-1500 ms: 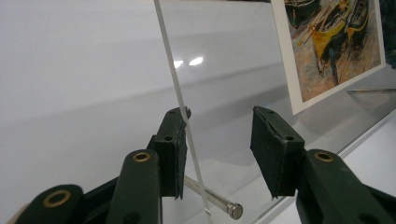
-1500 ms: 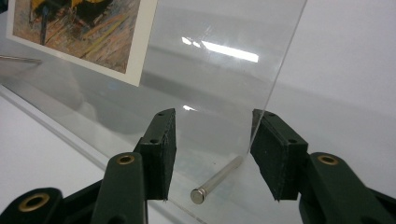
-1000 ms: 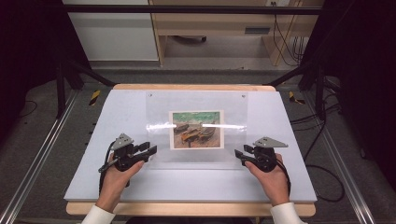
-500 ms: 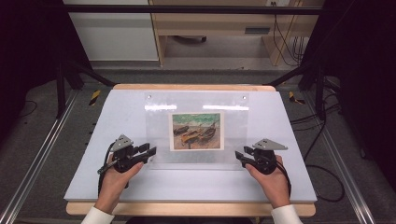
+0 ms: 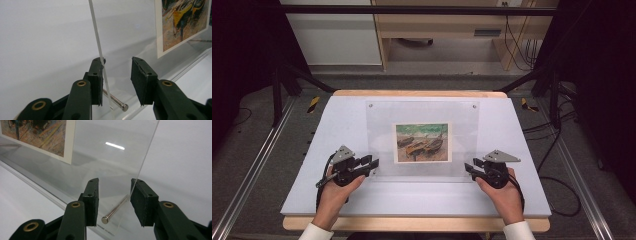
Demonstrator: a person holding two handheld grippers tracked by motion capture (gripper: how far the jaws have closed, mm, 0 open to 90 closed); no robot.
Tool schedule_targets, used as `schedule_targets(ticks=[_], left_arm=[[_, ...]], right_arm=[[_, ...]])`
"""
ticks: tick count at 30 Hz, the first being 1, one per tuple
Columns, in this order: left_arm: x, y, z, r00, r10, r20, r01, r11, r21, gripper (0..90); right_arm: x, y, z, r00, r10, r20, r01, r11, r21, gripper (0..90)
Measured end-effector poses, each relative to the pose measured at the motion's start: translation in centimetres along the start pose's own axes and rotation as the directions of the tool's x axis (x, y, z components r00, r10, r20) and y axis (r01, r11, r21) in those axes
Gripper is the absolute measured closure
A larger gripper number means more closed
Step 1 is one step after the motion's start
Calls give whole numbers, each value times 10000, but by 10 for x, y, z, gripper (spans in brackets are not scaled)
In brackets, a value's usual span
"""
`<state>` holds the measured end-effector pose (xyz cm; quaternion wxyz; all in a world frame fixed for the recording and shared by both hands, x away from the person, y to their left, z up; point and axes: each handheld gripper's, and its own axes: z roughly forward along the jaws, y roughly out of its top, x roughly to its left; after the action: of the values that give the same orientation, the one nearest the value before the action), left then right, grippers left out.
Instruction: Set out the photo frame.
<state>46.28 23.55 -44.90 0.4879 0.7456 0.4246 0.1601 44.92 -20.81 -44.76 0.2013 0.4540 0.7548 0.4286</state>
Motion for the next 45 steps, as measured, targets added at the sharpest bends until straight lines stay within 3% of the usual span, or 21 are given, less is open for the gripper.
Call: schedule_targets(ticks=[45], left_arm=[[-5,-5,-7,9994,331,66,-333,9983,476,648]], right_arm=[[5,-8,-6,10000,-87,37,86,9997,233,631]])
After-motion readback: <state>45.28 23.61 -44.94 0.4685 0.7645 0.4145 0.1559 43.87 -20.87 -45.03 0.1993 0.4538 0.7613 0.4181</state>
